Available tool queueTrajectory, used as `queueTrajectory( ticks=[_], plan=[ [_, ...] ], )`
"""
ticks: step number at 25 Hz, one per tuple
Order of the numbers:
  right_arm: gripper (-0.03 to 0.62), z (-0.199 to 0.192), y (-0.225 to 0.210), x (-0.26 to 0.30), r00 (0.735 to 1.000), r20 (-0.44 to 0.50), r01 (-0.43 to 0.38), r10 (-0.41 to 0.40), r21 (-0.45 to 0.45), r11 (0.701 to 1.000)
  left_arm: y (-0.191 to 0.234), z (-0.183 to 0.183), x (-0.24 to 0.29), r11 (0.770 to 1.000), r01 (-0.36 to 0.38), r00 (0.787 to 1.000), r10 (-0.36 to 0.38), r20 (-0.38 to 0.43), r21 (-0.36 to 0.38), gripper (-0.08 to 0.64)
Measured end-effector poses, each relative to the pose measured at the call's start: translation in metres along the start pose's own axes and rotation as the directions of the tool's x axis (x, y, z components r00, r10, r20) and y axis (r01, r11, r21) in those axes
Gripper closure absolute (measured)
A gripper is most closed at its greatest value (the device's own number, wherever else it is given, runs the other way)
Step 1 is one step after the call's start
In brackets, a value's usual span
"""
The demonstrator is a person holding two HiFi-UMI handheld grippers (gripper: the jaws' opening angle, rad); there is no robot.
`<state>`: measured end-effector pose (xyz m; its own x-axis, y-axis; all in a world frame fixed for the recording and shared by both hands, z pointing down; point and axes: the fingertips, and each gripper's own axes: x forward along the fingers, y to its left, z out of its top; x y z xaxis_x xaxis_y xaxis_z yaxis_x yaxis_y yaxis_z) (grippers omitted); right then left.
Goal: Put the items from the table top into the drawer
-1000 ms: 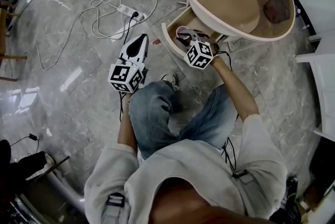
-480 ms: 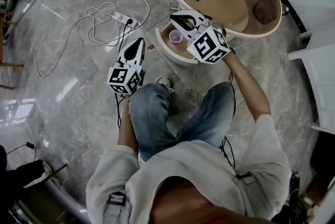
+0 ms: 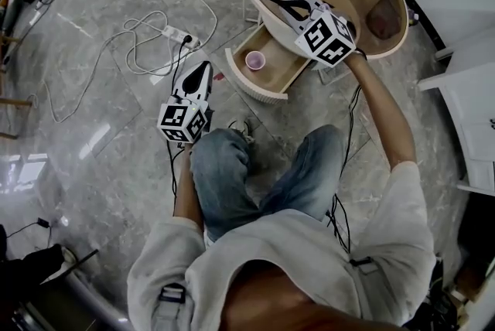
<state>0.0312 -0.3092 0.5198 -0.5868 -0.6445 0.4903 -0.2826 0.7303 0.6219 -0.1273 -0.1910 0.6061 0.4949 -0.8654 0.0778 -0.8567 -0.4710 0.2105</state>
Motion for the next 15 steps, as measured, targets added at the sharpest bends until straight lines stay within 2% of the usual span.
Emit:
queueTrajectory(
  ticks=[4,6,7,15],
  plan=[
    [0.563,-0.009,-0.014,0.022,0.997,-0.073,-0.032,0.033,0.021,0.999,-0.001,-0.001,0.002,1.0,0.013,1.0,-0.013,-0.004,0.0,0.545],
    [0.475,-0.013,-0.018,0.033,0.992,-0.102,-0.068,0.074,0.067,0.995,0.0,0.0,0.003,1.0,0.015,1.0,-0.015,-0.004,-0.001,0.545],
    [0.455,-0.015,-0.019,0.038,0.99,-0.11,-0.083,0.093,0.092,0.992,0.0,0.0,0.004,1.0,0.014,1.0,-0.014,-0.004,-0.002,0.545],
    [0.446,-0.039,-0.015,0.067,0.974,-0.147,-0.137,0.173,0.229,0.964,0.004,-0.002,0.006,1.0,0.011,1.0,-0.011,-0.006,-0.004,0.545]
  ],
)
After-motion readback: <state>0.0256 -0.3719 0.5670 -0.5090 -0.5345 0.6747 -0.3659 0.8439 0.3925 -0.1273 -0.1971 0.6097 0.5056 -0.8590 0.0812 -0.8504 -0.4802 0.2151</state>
